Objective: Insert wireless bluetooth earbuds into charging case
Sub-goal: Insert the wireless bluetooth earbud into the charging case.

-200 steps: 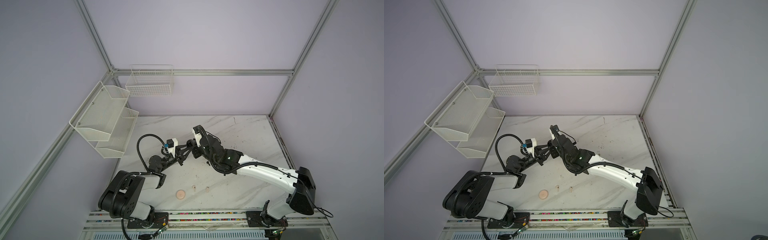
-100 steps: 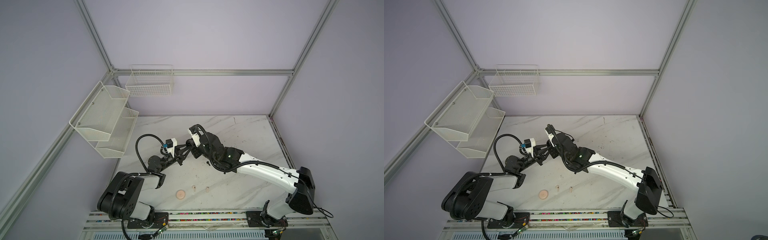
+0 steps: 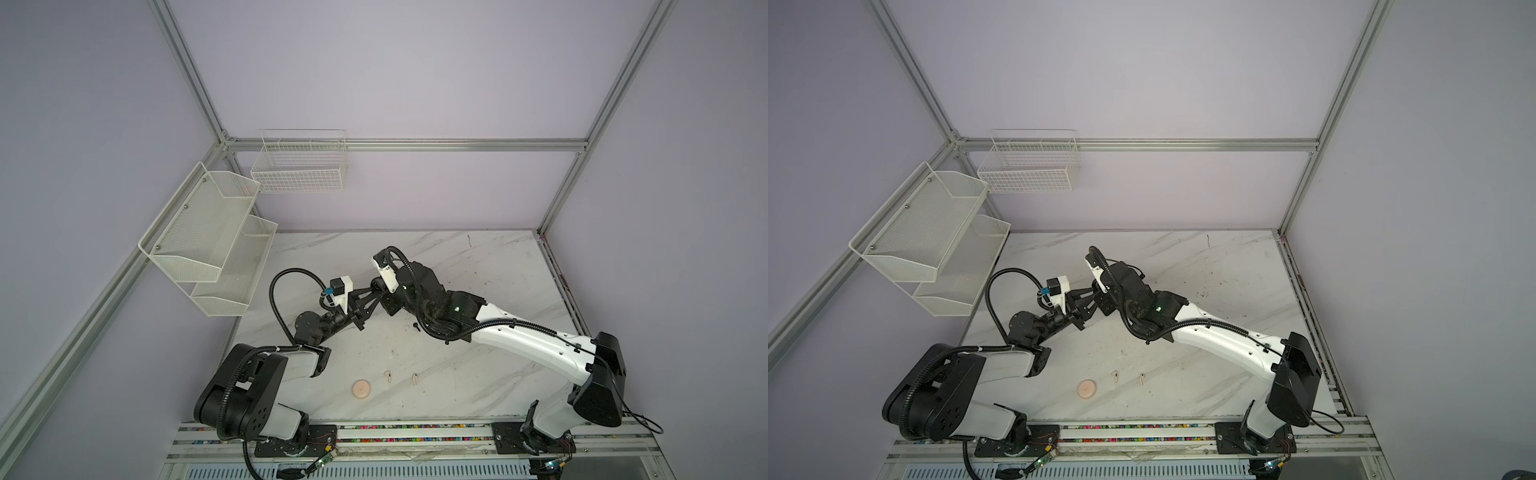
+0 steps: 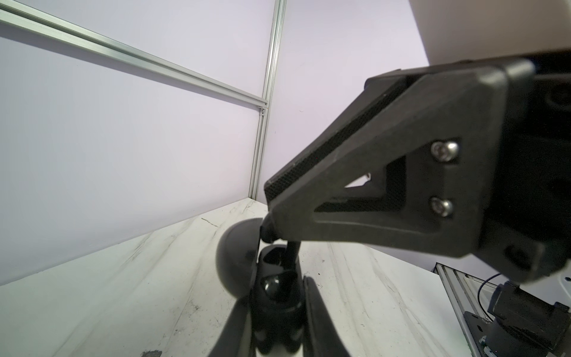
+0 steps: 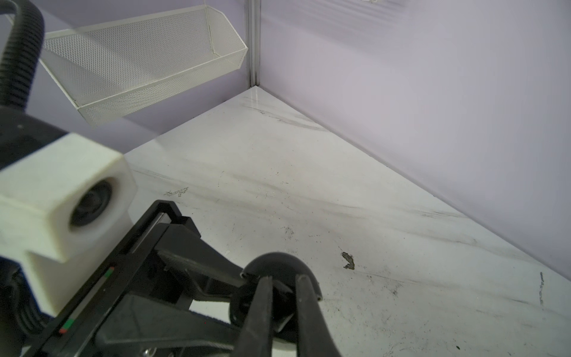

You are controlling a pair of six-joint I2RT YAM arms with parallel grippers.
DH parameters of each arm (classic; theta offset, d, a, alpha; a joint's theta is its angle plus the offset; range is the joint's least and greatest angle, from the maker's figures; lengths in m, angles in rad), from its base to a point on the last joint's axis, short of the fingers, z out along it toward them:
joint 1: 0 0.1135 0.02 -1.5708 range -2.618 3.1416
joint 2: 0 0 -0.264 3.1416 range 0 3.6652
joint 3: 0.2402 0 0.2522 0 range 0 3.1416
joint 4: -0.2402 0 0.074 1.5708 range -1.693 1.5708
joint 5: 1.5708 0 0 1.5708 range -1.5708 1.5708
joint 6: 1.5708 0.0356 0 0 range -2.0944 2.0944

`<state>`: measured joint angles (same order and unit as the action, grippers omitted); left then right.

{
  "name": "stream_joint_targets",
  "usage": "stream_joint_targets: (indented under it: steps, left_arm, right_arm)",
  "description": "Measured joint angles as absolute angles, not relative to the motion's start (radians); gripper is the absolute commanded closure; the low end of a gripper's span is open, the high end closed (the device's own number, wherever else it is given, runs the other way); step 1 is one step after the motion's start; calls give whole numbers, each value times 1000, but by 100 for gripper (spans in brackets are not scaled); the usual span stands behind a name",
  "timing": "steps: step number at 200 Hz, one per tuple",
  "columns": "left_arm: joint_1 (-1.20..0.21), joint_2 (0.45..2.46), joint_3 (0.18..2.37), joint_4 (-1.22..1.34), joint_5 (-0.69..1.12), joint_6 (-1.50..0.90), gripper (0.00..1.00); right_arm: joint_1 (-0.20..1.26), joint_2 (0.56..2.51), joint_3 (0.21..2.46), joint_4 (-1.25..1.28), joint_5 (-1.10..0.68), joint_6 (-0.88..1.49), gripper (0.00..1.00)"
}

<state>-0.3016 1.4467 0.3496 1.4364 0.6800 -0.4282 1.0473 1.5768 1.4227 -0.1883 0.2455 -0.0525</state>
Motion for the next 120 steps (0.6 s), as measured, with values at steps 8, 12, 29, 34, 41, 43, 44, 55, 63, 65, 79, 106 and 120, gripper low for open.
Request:
stream_joint_targets:
  steps: [8, 12, 29, 34, 41, 43, 44, 55, 63, 65, 79, 106, 120]
  left_arm:
    - [-302, 1447, 350, 1436, 680, -428, 100]
    - [-302, 1447, 350, 1436, 680, -428, 100]
    - [-303, 1447, 350, 1435, 684, -428, 100]
    - [-303, 1447, 350, 1435, 685, -427, 100]
    - [-305, 1447, 350, 1436, 686, -427, 100]
    - [-305, 1447, 350, 1436, 687, -427, 100]
    - [-305, 1447, 350, 1436, 687, -427, 100]
    - [-305, 1447, 350, 1435, 688, -427, 100]
    - [-305, 1447, 350, 1436, 688, -427, 100]
    - [-305, 1447, 350, 1436, 689, -427, 100]
    - [-305, 1447, 350, 1435, 689, -427, 100]
    - [-305, 1447, 350, 1435, 692, -427, 100]
    - [-305, 1447, 350, 1435, 693, -427, 100]
  right_arm:
    - [1047, 1577, 1427, -194, 245, -54, 92]
    - [1047, 1577, 1430, -197, 244, -56, 92]
    - [1048, 1578, 1444, -199, 223, -55, 92]
    - [1050, 1578, 1449, -199, 213, -56, 92]
    - [1051, 1579, 1454, -199, 201, -55, 92]
    - [1051, 1579, 1456, -199, 197, -55, 92]
    - [1051, 1579, 1456, -199, 196, -55, 92]
    - [1053, 1579, 1462, -199, 179, -53, 92]
    - [1054, 1579, 1462, -198, 169, -50, 92]
    - [1055, 1579, 1462, -198, 166, -50, 92]
    - [1055, 1581, 1462, -198, 155, -45, 93]
    - [1051, 1583, 1454, -197, 150, -37, 93]
    - [1046, 1583, 1443, -197, 150, -35, 93]
